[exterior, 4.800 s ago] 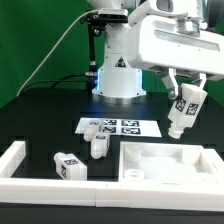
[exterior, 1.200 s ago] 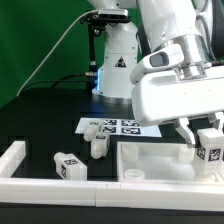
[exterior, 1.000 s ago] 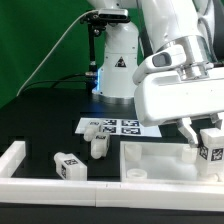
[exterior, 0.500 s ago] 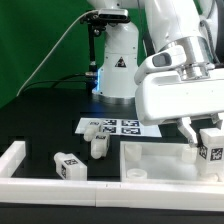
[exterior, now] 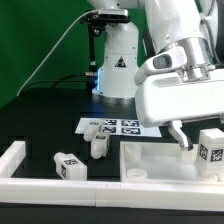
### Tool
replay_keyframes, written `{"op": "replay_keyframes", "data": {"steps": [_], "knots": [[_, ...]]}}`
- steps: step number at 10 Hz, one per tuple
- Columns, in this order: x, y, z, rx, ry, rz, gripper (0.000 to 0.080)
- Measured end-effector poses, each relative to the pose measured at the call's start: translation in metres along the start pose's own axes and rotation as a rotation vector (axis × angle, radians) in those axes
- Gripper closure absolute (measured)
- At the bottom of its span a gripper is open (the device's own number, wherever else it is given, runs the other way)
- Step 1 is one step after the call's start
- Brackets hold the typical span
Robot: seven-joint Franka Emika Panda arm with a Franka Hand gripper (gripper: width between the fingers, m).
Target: Assemble one leg
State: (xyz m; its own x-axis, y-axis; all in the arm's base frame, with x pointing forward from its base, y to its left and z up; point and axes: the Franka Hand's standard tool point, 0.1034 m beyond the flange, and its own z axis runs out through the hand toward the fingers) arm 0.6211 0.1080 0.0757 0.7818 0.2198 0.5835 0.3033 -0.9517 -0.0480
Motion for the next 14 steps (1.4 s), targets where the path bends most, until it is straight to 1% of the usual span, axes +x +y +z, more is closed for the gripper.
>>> {"op": "replay_keyframes", "data": {"steps": [1,4,5,6,8,9,10,11,12,13,14], "knots": [[0.000,0.000,0.000,0.000,0.000,0.000,0.0160],[0.000,0.000,0.000,0.003,-0.007,0.000,0.0150],[0.006,-0.001,-0.001,0.020,-0.047,0.002,0.0150],[0.022,0.002,-0.005,0.022,-0.051,-0.004,0.0150],[0.033,-0.004,-0.004,0.067,-0.157,0.004,0.0150],[0.036,-0.008,-0.002,0.088,-0.228,0.031,0.0150],[0.038,-0.008,-0.001,0.105,-0.289,0.027,0.0150],[0.035,-0.006,-0.001,0.127,-0.362,0.035,0.0150],[0.034,-0.006,-0.002,0.135,-0.383,0.039,0.0150],[0.024,-0.016,-0.006,0.160,-0.466,0.080,0.0150],[0.028,-0.015,-0.006,0.162,-0.465,0.076,0.0150]]}}
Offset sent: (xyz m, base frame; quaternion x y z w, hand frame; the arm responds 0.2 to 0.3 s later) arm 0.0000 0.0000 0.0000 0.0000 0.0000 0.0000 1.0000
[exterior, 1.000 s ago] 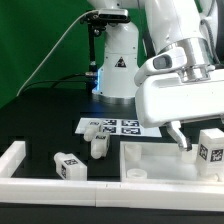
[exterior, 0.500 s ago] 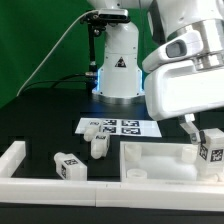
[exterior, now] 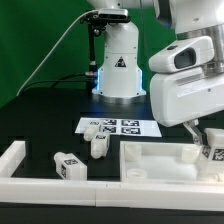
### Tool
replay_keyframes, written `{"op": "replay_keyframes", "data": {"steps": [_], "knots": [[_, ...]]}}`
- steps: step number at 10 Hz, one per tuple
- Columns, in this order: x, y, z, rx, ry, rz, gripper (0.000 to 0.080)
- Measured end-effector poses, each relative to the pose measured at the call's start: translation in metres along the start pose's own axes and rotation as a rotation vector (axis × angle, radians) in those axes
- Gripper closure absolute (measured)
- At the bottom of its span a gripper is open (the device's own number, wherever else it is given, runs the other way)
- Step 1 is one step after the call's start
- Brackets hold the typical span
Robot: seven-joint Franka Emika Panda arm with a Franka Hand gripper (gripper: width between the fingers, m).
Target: Assemble one leg
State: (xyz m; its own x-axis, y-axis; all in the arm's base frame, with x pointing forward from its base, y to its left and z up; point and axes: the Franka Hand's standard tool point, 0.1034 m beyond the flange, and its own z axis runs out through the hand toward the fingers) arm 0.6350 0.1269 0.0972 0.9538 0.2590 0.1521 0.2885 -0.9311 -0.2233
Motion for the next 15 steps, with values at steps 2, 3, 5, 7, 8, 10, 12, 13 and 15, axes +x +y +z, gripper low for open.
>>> {"op": "replay_keyframes", "data": {"steps": [2,3,5,7,8,10,12,13,15], "knots": [[-0.001,0.003,0.000,-0.005,-0.001,0.000,0.0150],[0.000,0.012,-0.003,-0.028,-0.006,0.021,0.0150],[0.003,0.021,-0.008,-0.063,0.022,0.089,0.0150],[0.000,0.026,-0.005,-0.060,0.023,0.107,0.0150],[0.000,0.026,-0.005,-0.060,0.023,0.106,0.0150],[0.000,0.026,-0.003,-0.056,0.010,0.119,0.0150],[0.007,0.032,0.005,-0.043,-0.012,0.138,0.0150],[0.004,0.037,0.011,-0.042,0.004,0.156,0.0150],[0.003,0.036,0.011,-0.042,0.004,0.159,0.0276]]}}
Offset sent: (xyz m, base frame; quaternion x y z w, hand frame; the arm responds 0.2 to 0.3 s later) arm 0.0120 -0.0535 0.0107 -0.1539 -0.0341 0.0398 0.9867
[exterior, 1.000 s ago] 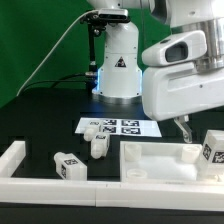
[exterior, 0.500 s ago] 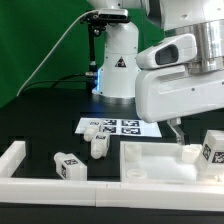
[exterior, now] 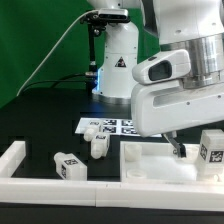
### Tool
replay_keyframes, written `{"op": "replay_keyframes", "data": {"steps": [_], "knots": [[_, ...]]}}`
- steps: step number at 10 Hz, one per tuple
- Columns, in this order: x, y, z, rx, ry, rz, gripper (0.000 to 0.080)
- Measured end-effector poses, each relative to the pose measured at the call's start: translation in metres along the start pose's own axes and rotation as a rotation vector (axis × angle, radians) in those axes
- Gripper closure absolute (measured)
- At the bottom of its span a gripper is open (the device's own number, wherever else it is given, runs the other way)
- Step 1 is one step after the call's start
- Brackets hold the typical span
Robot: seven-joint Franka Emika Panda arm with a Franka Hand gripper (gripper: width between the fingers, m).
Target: Assemble one leg
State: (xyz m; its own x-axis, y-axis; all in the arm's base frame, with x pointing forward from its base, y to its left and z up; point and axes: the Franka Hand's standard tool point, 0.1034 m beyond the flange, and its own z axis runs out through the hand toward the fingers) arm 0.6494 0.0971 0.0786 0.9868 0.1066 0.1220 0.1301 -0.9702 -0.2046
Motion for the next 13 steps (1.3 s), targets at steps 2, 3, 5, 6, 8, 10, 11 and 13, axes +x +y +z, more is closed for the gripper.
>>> {"op": "replay_keyframes", "data": {"steps": [2,3,5,6,8,10,11,13], "knots": [[0.0001,-0.0025,0.0004,0.008,0.000,0.109,0.0416],[0.0001,-0.0020,0.0004,0.008,0.001,0.171,0.0515],[-0.0017,-0.0011,-0.0002,-0.005,0.018,0.361,0.0515],[-0.0032,-0.0010,-0.0015,-0.019,0.028,0.473,0.0514],[-0.0039,0.0010,-0.0011,-0.042,0.046,0.743,0.0514],[-0.0028,0.0049,-0.0008,-0.031,0.060,0.957,0.0514],[-0.0045,0.0062,-0.0006,-0.035,0.065,1.107,0.0514],[-0.0062,0.0050,-0.0006,-0.053,0.074,1.299,0.0512]]}}
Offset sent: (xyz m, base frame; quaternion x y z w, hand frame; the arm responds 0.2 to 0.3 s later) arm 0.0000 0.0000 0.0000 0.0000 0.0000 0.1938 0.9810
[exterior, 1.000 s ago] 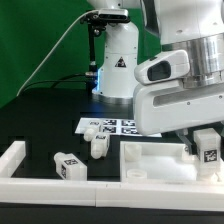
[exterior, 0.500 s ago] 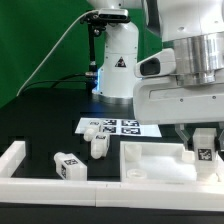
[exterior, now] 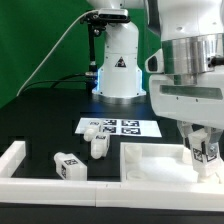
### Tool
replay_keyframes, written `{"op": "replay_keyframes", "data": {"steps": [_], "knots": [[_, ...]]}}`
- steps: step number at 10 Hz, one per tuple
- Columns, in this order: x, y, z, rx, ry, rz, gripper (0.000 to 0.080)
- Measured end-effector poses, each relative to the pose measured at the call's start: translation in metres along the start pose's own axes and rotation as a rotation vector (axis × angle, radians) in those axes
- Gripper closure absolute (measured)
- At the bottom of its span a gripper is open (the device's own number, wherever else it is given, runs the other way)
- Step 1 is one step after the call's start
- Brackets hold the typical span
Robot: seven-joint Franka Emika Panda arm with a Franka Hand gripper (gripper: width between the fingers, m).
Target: Assemble one leg
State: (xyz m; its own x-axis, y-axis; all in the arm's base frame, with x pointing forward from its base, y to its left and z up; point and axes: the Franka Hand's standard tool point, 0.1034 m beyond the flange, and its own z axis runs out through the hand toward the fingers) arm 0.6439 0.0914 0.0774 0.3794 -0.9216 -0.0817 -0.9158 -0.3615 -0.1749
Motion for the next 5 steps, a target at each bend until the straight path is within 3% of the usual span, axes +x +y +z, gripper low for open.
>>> {"op": "replay_keyframes", "data": {"steps": [3,5], "knots": [[-0.012,0.000,0.001,-0.022,0.022,0.206,0.0512],[-0.023,-0.003,0.002,-0.021,0.019,0.299,0.0512]]}}
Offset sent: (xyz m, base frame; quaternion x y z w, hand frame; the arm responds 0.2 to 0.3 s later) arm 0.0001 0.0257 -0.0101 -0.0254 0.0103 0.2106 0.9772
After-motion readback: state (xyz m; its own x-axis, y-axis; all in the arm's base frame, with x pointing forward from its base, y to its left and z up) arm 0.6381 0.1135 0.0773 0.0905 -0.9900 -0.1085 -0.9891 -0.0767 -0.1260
